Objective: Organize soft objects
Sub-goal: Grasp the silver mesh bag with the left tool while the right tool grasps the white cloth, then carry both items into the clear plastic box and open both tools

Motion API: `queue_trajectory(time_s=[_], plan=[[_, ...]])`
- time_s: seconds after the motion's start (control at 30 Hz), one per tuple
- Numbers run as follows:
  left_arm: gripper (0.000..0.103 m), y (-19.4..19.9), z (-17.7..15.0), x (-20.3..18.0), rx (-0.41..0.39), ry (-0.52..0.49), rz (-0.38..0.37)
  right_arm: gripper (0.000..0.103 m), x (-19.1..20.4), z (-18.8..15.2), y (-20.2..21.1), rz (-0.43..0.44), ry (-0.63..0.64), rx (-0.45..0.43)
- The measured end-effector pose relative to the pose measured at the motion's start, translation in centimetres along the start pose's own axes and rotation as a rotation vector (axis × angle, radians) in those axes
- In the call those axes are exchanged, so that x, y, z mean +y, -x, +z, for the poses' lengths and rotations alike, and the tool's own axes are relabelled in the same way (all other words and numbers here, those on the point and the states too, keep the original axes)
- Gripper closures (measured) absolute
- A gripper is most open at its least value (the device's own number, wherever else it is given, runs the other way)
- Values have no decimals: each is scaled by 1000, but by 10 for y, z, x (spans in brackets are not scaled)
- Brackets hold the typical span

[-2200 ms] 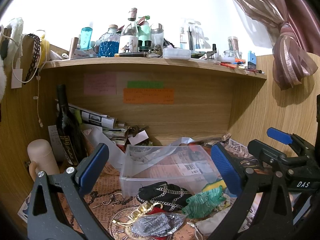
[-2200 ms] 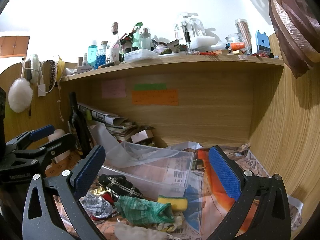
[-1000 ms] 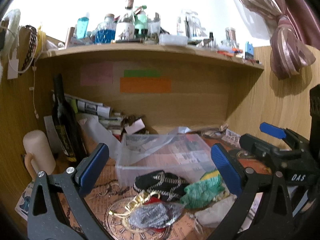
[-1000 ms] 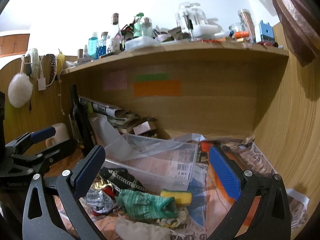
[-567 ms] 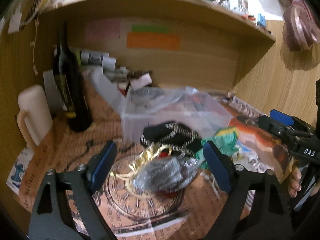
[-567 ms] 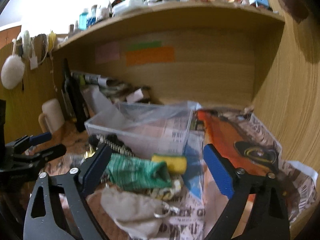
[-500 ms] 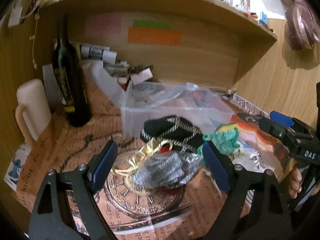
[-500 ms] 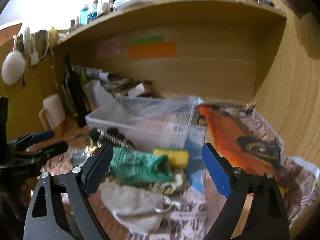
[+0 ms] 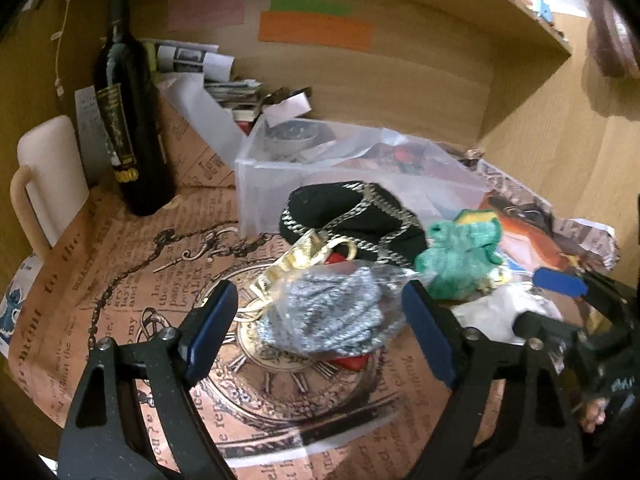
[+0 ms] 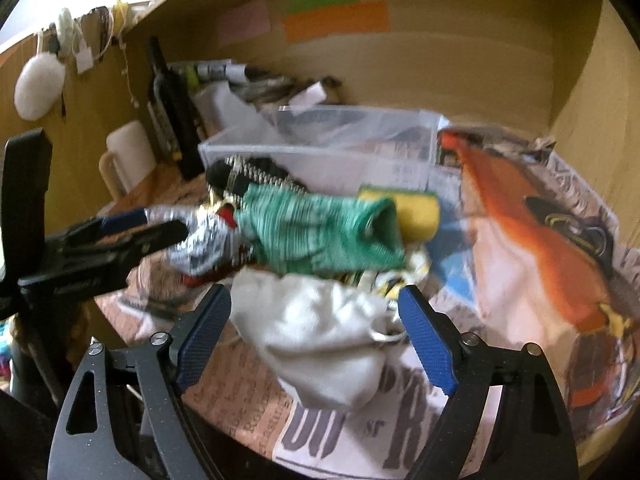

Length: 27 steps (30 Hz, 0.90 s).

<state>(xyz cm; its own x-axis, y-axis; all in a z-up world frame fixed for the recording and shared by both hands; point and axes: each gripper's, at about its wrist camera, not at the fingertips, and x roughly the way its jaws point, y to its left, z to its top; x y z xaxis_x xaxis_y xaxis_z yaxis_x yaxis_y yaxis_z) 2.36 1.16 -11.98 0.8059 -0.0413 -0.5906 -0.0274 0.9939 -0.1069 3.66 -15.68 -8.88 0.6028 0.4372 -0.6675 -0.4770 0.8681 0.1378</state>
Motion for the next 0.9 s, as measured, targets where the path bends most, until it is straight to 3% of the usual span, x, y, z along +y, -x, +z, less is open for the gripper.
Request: queue_trajectory(time_s=[0.1,0.23,0.5,0.73,0.9], plan=[[33,-9,-1,3,25,18,-22,29,0,-4,-7,12,6,35],[49,-20,-5,5,57,27,-59,47,-1,-7,-14,8,11,59],[71,-14,-6,5,32,19,-82,76,-5,-5,-7,21,3,26],[76,1,2,8,-12,28,-103,82,-7,4,10,16,11,-45],[76,21,15,3,-90,14,-107,82,-6,21,28,11,17,-135]])
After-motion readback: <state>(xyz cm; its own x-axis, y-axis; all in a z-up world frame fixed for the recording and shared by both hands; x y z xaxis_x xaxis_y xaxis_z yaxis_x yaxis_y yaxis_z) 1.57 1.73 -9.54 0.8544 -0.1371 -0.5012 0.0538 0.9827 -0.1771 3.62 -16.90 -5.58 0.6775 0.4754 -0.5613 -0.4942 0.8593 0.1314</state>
